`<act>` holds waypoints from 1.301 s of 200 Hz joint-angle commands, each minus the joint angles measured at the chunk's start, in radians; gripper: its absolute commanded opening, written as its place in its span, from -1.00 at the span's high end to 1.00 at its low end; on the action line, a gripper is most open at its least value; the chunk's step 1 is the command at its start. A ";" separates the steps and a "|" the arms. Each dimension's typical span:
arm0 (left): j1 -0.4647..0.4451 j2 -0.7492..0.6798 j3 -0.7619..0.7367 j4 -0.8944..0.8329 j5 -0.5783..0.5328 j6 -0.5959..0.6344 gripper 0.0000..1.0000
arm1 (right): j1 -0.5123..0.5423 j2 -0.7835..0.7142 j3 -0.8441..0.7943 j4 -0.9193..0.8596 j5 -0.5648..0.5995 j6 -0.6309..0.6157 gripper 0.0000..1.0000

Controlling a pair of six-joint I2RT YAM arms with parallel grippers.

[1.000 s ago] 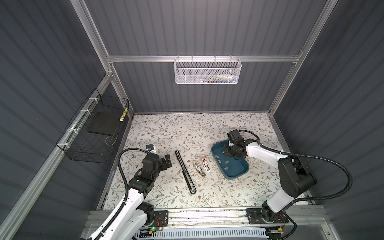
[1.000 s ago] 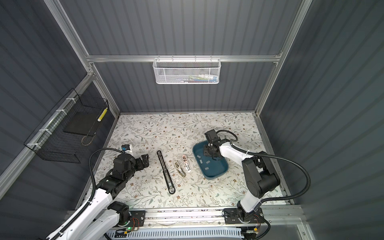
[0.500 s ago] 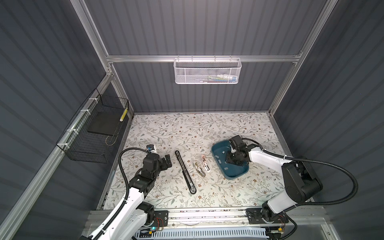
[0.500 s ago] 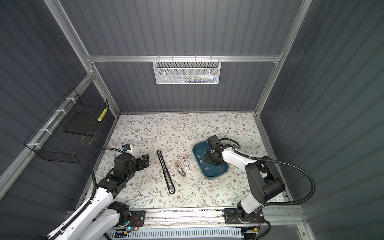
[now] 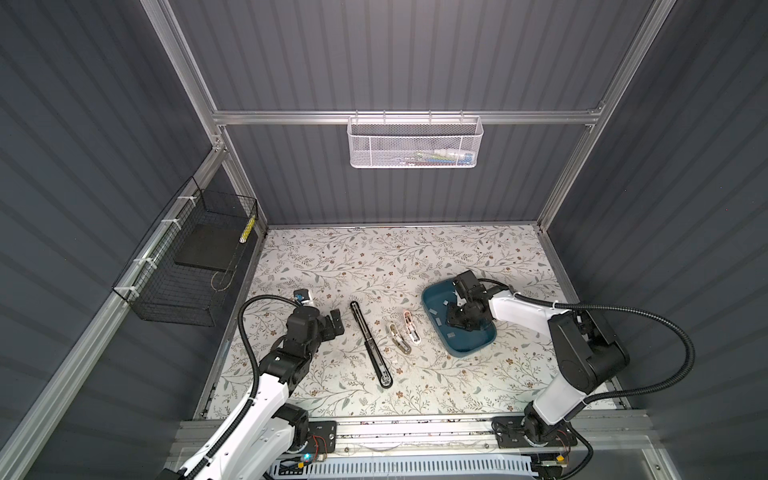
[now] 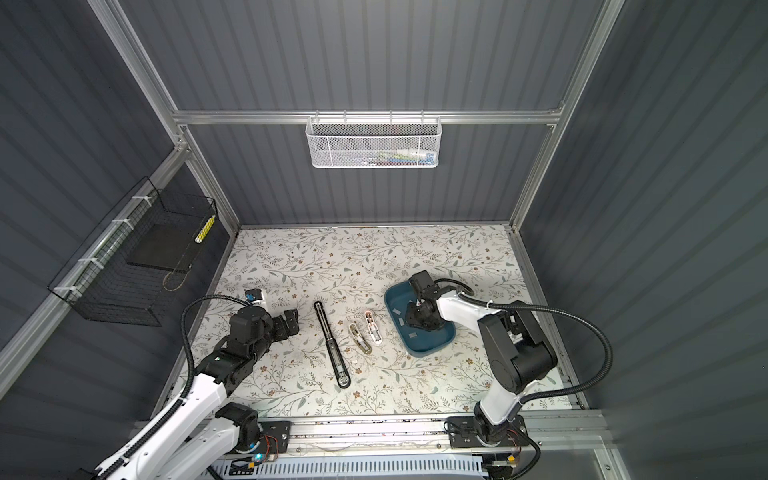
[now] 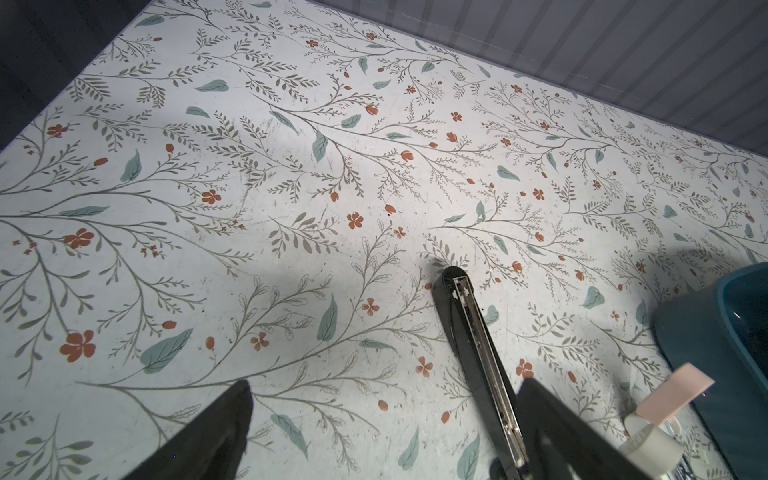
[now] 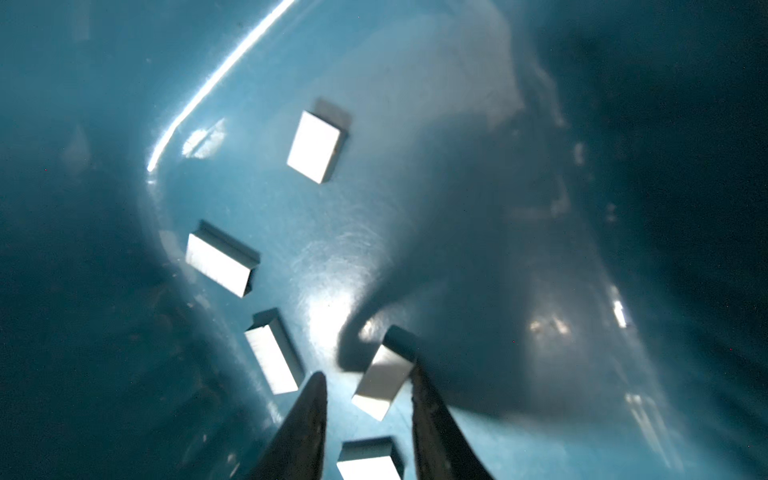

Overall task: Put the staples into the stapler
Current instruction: 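Lower the right gripper into the tray and grasp another staple strip, then close the right gripper on the silver staple strip in the teal tray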

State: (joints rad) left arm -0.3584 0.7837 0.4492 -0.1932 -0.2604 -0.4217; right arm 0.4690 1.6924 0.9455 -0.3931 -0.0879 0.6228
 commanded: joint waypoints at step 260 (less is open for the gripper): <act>0.004 0.003 0.017 0.000 -0.016 0.015 -0.99 | 0.008 0.193 0.228 -0.107 0.273 -0.130 0.42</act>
State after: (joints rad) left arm -0.3584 0.7834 0.4492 -0.1932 -0.2611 -0.4217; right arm 0.4904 1.8618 1.1545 -0.4793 0.1581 0.5114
